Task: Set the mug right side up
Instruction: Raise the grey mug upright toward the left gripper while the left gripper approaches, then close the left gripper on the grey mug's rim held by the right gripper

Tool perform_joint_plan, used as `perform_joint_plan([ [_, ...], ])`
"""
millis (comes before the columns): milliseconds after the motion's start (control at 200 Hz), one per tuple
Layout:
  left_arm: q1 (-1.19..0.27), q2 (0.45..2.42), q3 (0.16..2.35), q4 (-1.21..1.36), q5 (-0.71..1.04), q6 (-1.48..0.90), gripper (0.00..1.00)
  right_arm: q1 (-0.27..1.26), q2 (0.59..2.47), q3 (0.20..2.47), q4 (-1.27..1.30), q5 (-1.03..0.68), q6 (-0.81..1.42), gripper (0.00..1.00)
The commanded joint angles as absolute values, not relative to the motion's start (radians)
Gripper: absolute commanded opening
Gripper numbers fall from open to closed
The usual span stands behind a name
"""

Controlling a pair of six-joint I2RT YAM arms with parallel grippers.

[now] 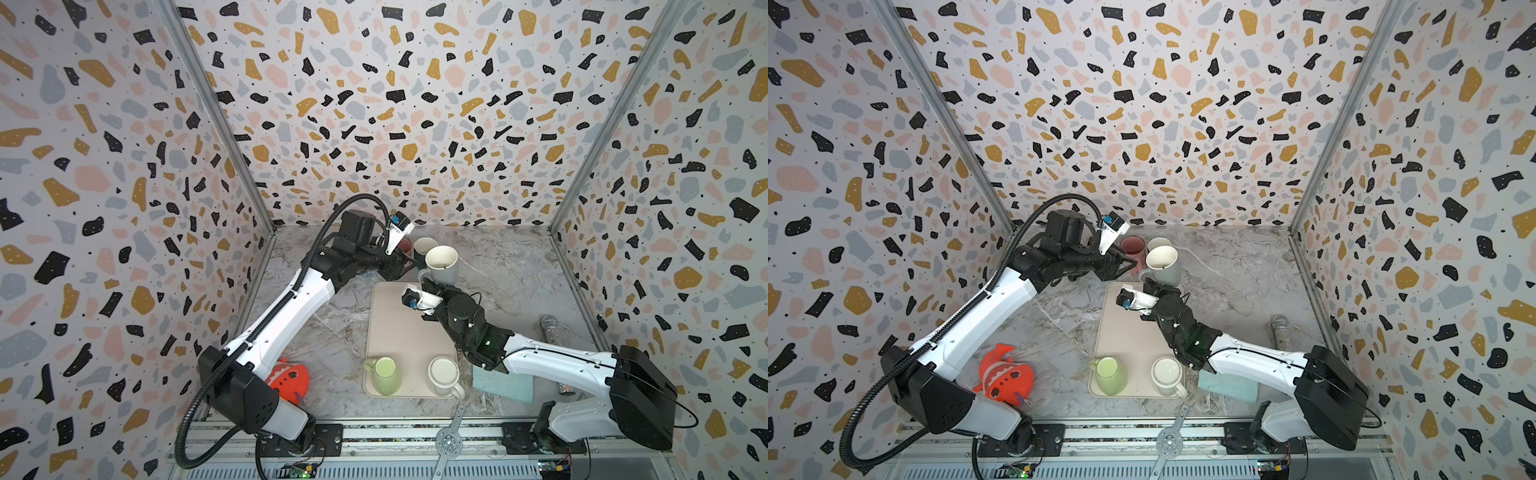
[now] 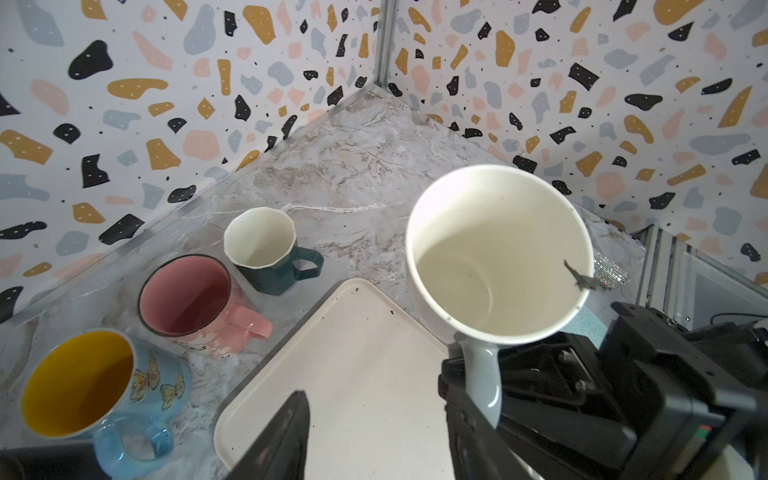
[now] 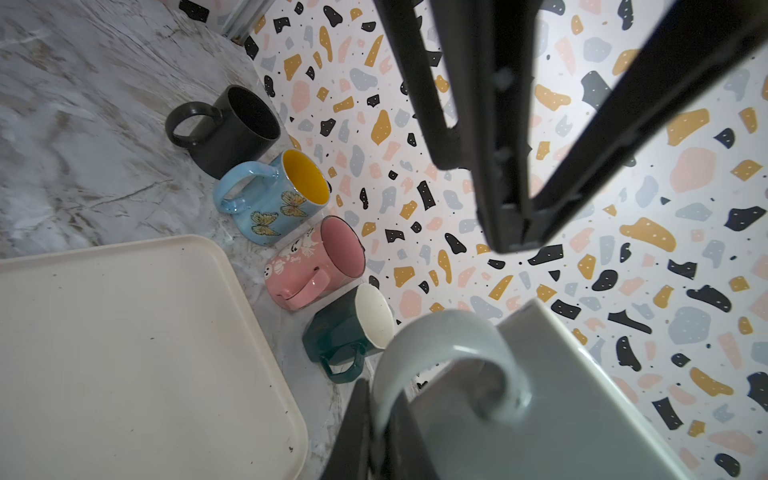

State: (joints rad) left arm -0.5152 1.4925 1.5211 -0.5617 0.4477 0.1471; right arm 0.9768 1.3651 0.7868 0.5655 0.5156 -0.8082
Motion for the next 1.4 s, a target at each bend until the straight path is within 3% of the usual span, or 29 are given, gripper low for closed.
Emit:
perform_joint_plan([
  [0, -0.543, 1.493, 1.548, -0.608, 0.462, 0.216, 0.54, 0.982, 1.366, 0.798, 0.708, 0.561, -0.886, 0.0],
  [606, -0.583, 1.501, 1.549, -0.647, 0.485, 0.264, 0.55, 0.982, 1.422, 0.796, 0.779, 0.579, -0.96, 0.0],
  [1161, -0.605, 1.538, 1.565, -0.777, 0.635, 0.388, 0.55, 0.982, 1.454, 0.753, 0.965, 0.586, -1.057, 0.0],
  [1397, -0.607, 1.562, 1.576, -0.789, 0.634, 0.387, 0.5, 0.982, 1.472, 0.747, 1.009, 0.586, -1.08, 0.0],
])
